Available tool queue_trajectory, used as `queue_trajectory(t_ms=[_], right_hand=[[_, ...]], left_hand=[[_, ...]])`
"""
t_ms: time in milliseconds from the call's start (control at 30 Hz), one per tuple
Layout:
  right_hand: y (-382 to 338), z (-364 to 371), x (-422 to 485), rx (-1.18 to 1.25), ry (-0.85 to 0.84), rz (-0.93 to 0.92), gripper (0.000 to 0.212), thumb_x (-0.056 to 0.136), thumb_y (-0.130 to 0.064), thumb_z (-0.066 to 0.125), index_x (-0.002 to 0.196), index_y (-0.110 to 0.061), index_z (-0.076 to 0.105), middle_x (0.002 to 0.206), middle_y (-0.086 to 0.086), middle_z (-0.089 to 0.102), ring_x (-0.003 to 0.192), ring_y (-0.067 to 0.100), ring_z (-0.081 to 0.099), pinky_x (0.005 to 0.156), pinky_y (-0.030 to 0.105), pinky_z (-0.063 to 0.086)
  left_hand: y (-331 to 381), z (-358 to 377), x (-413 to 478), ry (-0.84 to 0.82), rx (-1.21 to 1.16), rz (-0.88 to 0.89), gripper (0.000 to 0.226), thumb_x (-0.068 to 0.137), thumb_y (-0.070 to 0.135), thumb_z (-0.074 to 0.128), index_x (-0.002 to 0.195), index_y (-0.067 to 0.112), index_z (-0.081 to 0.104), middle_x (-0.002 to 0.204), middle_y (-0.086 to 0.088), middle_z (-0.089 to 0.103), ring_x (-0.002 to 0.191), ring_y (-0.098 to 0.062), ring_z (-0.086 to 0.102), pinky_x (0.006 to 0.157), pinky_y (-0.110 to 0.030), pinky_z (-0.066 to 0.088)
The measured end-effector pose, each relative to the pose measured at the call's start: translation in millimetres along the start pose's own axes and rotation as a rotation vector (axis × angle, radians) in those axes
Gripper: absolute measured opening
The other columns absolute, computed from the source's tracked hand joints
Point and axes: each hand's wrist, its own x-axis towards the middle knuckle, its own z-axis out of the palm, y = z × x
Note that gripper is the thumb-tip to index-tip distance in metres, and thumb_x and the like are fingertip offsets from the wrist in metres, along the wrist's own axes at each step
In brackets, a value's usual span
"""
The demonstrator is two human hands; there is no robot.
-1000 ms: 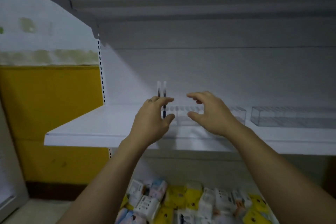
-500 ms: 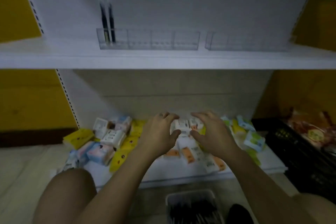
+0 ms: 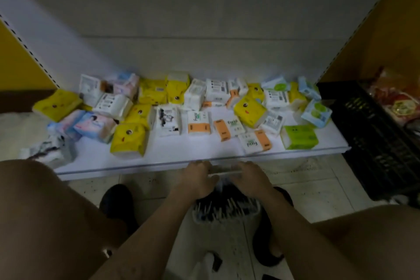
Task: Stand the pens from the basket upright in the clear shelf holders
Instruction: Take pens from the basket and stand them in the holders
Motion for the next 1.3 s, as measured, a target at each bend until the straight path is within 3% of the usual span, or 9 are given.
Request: queue_trajectory(t_ms=[233, 367, 500, 633, 767, 900, 1067, 1167, 1300], right_hand=[[43.2, 53.2, 15.5, -0.034, -0.316, 0.159, 0.039, 0.102, -0.028, 0.043, 0.133, -0.006, 0.051, 0.134, 0.013, 0.053, 0.122, 0.029, 0.050, 0.103, 0.036, 0.041], [68.6, 70.6, 30.8, -0.007, -0.366, 0.226, 0.031, 0.101, -0.022, 0.043, 0.119, -0.002, 0.058, 0.115, 0.016, 0.061, 0.097, 0.030, 0.058, 0.084, 0.034, 0.047], [64.3, 89.9, 48.6, -0.014, -0.389, 0.218, 0.012, 0.098, -0.020, 0.046, 0.100, -0.013, 0.055, 0.084, 0.000, 0.051, 0.071, 0.016, 0.044, 0.076, 0.030, 0.037], [56.0, 118.1, 56.8, 0.069, -0.383, 0.190, 0.037, 0.096, -0.025, 0.051, 0.131, -0.013, 0.055, 0.124, 0.008, 0.058, 0.113, 0.027, 0.055, 0.096, 0.034, 0.044], [56.1, 144.1, 61.0, 0.023, -0.356, 0.178, 0.041, 0.091, -0.031, 0.051, 0.130, -0.020, 0.058, 0.123, 0.014, 0.058, 0.113, 0.036, 0.055, 0.095, 0.038, 0.047], [50.3, 149.6, 57.9, -0.100, -0.360, 0.109, 0.048, 0.095, -0.034, 0.049, 0.143, -0.029, 0.044, 0.141, 0.013, 0.042, 0.130, 0.037, 0.037, 0.109, 0.042, 0.034], [51.0, 156.9, 57.4, -0.197, -0.370, 0.108, 0.056, 0.095, -0.041, 0.047, 0.148, -0.029, 0.032, 0.149, 0.009, 0.034, 0.135, 0.032, 0.029, 0.110, 0.038, 0.028], [50.3, 159.9, 58.8, -0.190, -0.383, 0.145, 0.063, 0.094, -0.045, 0.047, 0.151, -0.028, 0.025, 0.151, 0.009, 0.031, 0.138, 0.033, 0.026, 0.112, 0.042, 0.026], [47.1, 162.4, 63.0, -0.105, -0.390, 0.198, 0.063, 0.092, -0.043, 0.050, 0.148, -0.022, 0.032, 0.150, 0.010, 0.032, 0.137, 0.035, 0.026, 0.113, 0.043, 0.027]], left_hand=[[-43.3, 94.2, 26.5, -0.278, -0.143, -0.179, 0.027, 0.095, 0.029, 0.048, 0.106, 0.010, 0.064, 0.108, -0.011, 0.066, 0.092, -0.025, 0.061, 0.075, -0.031, 0.048], [-62.9, 136.2, 29.4, -0.290, -0.224, -0.227, 0.024, 0.095, 0.031, 0.048, 0.091, 0.012, 0.063, 0.104, -0.012, 0.067, 0.084, -0.023, 0.056, 0.073, -0.033, 0.051], [-68.7, 146.2, 28.9, -0.266, -0.222, -0.195, 0.028, 0.096, 0.023, 0.049, 0.113, 0.004, 0.061, 0.120, -0.018, 0.056, 0.111, -0.032, 0.051, 0.083, -0.031, 0.045], [-67.4, 154.1, 30.9, -0.329, -0.198, -0.118, 0.042, 0.097, 0.021, 0.050, 0.134, 0.003, 0.044, 0.142, -0.018, 0.036, 0.128, -0.037, 0.038, 0.099, -0.033, 0.039], [-65.3, 162.3, 32.7, -0.359, -0.173, -0.123, 0.047, 0.098, 0.027, 0.049, 0.140, 0.009, 0.038, 0.145, -0.015, 0.034, 0.126, -0.034, 0.039, 0.098, -0.035, 0.039], [-72.3, 168.4, 35.9, -0.349, -0.225, -0.209, 0.044, 0.093, 0.028, 0.053, 0.134, 0.011, 0.048, 0.135, -0.015, 0.047, 0.119, -0.037, 0.047, 0.093, -0.039, 0.046], [-72.0, 164.0, 42.7, -0.307, -0.182, -0.228, 0.028, 0.095, 0.026, 0.047, 0.117, 0.012, 0.060, 0.121, -0.012, 0.055, 0.111, -0.034, 0.045, 0.091, -0.034, 0.041], [-69.5, 158.3, 44.4, -0.192, -0.167, -0.270, 0.022, 0.093, 0.031, 0.053, 0.088, 0.015, 0.068, 0.095, -0.006, 0.063, 0.095, -0.029, 0.049, 0.076, -0.032, 0.043], [-67.4, 156.2, 40.8, -0.091, -0.420, -0.419, 0.032, 0.084, 0.030, 0.069, 0.061, 0.021, 0.048, 0.060, 0.004, 0.050, 0.054, -0.011, 0.046, 0.049, -0.023, 0.037]])
